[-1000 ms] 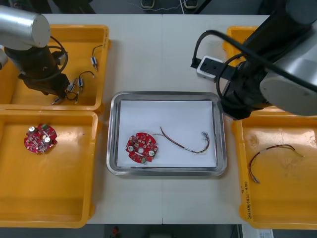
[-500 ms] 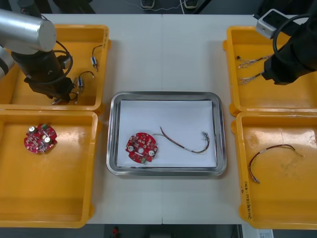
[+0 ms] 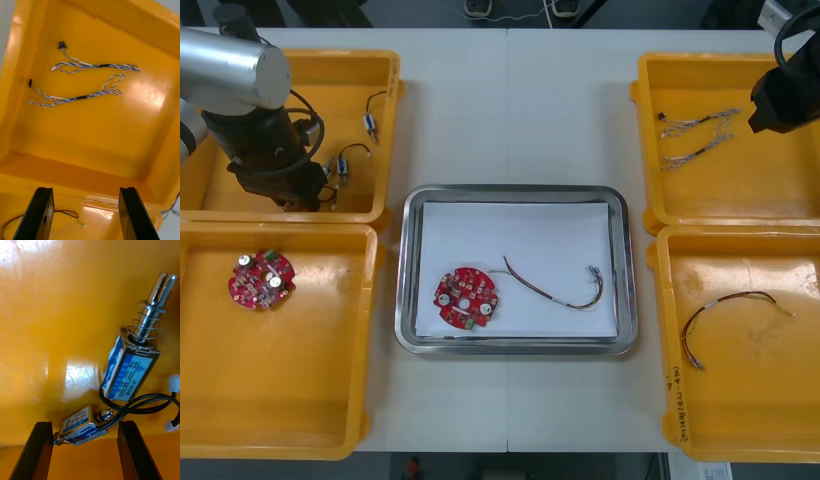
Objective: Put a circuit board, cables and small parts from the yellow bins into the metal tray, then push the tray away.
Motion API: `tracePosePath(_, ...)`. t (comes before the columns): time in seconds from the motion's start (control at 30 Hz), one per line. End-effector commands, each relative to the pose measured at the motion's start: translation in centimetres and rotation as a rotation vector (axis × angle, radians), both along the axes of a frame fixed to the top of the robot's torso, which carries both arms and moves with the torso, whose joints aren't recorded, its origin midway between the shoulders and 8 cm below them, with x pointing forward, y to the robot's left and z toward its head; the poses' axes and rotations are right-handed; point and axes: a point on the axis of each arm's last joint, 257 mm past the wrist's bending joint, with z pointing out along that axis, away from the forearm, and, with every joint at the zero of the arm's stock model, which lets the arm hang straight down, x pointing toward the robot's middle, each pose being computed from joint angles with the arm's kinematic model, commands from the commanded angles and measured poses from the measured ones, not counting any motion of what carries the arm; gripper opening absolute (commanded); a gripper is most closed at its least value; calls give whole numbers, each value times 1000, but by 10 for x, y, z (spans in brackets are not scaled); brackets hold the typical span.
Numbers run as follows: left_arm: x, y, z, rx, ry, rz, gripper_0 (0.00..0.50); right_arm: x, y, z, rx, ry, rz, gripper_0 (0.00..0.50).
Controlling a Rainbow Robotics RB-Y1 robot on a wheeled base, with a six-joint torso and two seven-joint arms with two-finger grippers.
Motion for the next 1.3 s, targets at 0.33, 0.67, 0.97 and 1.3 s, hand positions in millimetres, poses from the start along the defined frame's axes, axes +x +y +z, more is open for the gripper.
tracePosePath(0.33, 18, -19, 17, 39, -32, -193, 0, 31, -4, 40, 248, -29, -337, 500)
tracePosePath(0.67, 19, -17, 21, 28, -43, -178, 0, 51, 3, 43, 486, 8, -644, 500)
tracePosePath(0.97, 27, -14, 49, 36, -85, -182, 0, 80, 19, 33, 659, -66, -855, 500)
tracePosePath(1.3, 24, -7, 88, 38, -110, -178, 1, 97, 30, 1, 764, -64, -1027, 500)
